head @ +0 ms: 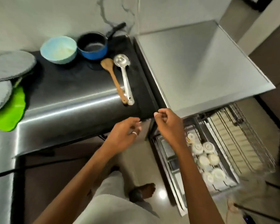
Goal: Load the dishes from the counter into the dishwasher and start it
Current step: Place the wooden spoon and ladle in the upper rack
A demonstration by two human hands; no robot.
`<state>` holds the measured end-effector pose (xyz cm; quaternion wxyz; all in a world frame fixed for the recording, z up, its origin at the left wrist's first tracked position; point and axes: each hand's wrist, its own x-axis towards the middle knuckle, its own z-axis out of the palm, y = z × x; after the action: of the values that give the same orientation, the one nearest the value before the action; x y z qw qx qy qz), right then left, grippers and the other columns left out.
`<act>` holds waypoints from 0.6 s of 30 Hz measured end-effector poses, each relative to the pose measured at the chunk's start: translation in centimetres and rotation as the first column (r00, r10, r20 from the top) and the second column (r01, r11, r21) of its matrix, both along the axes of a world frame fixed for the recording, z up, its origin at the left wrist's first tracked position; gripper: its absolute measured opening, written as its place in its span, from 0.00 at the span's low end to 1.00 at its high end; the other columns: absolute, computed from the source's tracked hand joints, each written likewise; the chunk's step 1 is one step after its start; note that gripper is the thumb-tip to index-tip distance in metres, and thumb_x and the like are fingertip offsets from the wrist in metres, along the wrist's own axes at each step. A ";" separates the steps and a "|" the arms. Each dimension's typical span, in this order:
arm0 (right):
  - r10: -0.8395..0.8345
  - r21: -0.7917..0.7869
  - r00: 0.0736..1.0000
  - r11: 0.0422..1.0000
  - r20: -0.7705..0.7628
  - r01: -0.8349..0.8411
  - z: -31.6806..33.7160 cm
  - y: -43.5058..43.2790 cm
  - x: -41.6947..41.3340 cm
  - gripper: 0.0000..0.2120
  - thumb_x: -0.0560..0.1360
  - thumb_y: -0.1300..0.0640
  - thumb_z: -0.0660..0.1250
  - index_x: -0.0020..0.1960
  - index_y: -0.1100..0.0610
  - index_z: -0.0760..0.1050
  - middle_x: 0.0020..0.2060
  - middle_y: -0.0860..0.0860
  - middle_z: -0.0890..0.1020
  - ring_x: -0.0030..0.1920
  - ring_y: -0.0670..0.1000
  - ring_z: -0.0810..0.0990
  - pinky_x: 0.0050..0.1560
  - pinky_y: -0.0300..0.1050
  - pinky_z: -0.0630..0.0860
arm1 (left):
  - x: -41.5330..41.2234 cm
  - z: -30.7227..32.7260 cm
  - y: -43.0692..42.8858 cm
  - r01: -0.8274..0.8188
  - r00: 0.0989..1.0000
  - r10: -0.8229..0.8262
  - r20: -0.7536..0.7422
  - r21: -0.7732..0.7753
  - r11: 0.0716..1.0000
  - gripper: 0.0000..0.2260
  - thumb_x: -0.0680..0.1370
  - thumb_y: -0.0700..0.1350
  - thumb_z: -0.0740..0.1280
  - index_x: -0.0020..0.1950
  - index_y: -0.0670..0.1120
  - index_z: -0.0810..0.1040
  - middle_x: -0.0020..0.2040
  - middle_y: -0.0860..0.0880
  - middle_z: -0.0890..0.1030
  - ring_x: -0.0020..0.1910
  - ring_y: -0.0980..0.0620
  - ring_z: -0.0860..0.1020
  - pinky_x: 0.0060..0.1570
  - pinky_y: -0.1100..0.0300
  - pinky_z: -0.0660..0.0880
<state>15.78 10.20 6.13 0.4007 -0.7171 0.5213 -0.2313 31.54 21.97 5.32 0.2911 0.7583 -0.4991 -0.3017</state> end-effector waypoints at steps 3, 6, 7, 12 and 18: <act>0.125 -0.012 0.991 0.992 -0.044 -0.126 0.8 0.0 4.0 0.16 0.79 0.49 0.69 0.62 0.56 0.78 0.49 0.49 0.84 0.47 0.47 0.82 0.55 0.46 0.78 | 3.3 1.2 1.0 -0.170 0.982 0.171 -0.081 0.024 0.985 0.17 0.81 0.46 0.68 0.70 0.48 0.75 0.59 0.53 0.82 0.58 0.59 0.79 0.60 0.65 0.73; 0.226 -0.049 0.967 0.971 -0.117 -0.233 1.7 -0.2 6.9 0.22 0.79 0.47 0.67 0.69 0.55 0.73 0.59 0.51 0.81 0.54 0.50 0.81 0.59 0.51 0.78 | 6.7 1.8 -0.7 -0.342 0.929 0.341 -0.146 0.022 0.940 0.16 0.82 0.50 0.67 0.69 0.49 0.75 0.59 0.53 0.82 0.56 0.57 0.79 0.55 0.64 0.73; 0.255 -0.063 0.956 0.962 -0.142 -0.266 1.9 -0.3 7.7 0.23 0.79 0.47 0.67 0.71 0.55 0.71 0.62 0.51 0.79 0.58 0.51 0.80 0.60 0.52 0.78 | 7.8 1.8 -1.7 -0.382 0.913 0.381 -0.147 0.019 0.924 0.16 0.82 0.51 0.67 0.68 0.49 0.75 0.59 0.52 0.81 0.57 0.55 0.79 0.56 0.61 0.74; 0.272 -0.075 0.931 0.952 -0.242 -0.298 2.3 -1.7 10.7 0.24 0.80 0.45 0.66 0.73 0.52 0.68 0.66 0.49 0.77 0.62 0.49 0.78 0.61 0.49 0.78 | 12.5 0.6 -8.2 -0.446 0.891 0.448 -0.076 0.048 0.894 0.10 0.81 0.50 0.66 0.59 0.46 0.76 0.51 0.52 0.78 0.50 0.51 0.76 0.51 0.54 0.72; 0.213 -0.030 0.927 0.972 -0.308 -0.233 1.4 -4.6 15.7 0.21 0.81 0.47 0.65 0.71 0.54 0.71 0.63 0.49 0.78 0.55 0.44 0.80 0.51 0.35 0.74 | 17.2 -2.4 -15.8 -0.469 0.883 0.467 0.055 0.157 0.869 0.16 0.78 0.54 0.66 0.57 0.42 0.76 0.56 0.42 0.79 0.54 0.41 0.80 0.54 0.44 0.79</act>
<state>31.47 5.58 7.58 0.3158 -0.8115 0.4836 -0.0886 48.79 6.22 2.92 0.2877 0.8804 -0.2760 -0.2568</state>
